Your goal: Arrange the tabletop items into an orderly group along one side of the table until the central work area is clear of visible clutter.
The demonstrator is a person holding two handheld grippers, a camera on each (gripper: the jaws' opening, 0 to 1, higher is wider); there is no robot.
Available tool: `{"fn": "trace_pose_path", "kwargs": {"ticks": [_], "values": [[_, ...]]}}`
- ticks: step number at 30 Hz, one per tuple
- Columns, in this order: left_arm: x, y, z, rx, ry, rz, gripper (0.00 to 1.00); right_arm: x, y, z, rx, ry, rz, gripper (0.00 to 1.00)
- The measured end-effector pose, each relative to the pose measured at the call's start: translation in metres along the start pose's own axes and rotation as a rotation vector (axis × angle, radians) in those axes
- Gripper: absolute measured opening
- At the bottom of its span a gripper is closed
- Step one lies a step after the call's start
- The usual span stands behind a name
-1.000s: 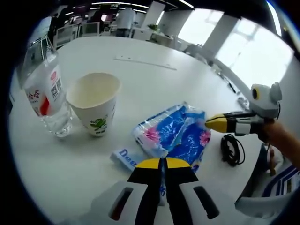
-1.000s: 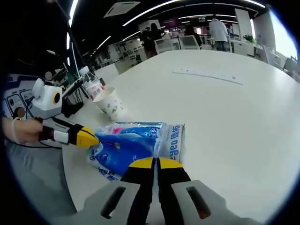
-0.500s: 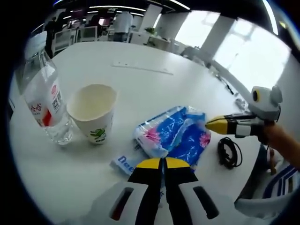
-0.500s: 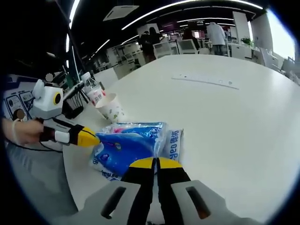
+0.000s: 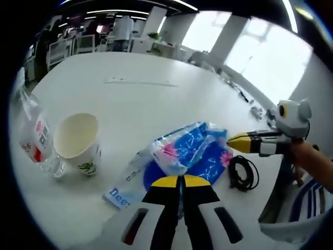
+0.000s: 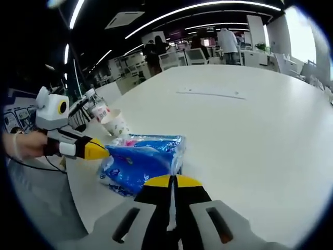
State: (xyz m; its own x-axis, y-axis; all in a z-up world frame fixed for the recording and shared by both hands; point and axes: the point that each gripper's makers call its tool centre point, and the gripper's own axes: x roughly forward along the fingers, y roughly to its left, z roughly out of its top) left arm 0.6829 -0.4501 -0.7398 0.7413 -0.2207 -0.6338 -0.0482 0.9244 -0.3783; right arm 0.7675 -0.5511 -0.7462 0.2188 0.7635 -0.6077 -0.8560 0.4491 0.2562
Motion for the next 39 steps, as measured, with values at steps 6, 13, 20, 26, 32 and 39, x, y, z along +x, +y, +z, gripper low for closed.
{"fn": "trace_pose_path", "kwargs": {"ticks": [6,13,20,26,32,39], "values": [[0.008,-0.017,0.005,0.043,0.019,-0.034,0.0,-0.015,-0.012,-0.004,0.017,-0.013,-0.035,0.0],[0.019,-0.034,0.012,0.057,0.019,-0.071,0.0,-0.033,-0.025,-0.004,0.046,-0.042,-0.078,0.0],[0.03,-0.05,0.019,0.09,0.026,-0.104,0.0,-0.049,-0.04,-0.005,0.063,-0.062,-0.114,0.0],[0.04,-0.064,0.03,0.115,0.025,-0.129,0.0,-0.062,-0.054,-0.006,0.078,-0.075,-0.148,0.0],[0.052,-0.077,0.038,0.136,0.028,-0.15,0.0,-0.073,-0.066,-0.009,0.093,-0.087,-0.177,0.0],[0.064,-0.091,0.043,0.156,0.033,-0.176,0.0,-0.083,-0.075,-0.013,0.114,-0.095,-0.206,0.0]]}}
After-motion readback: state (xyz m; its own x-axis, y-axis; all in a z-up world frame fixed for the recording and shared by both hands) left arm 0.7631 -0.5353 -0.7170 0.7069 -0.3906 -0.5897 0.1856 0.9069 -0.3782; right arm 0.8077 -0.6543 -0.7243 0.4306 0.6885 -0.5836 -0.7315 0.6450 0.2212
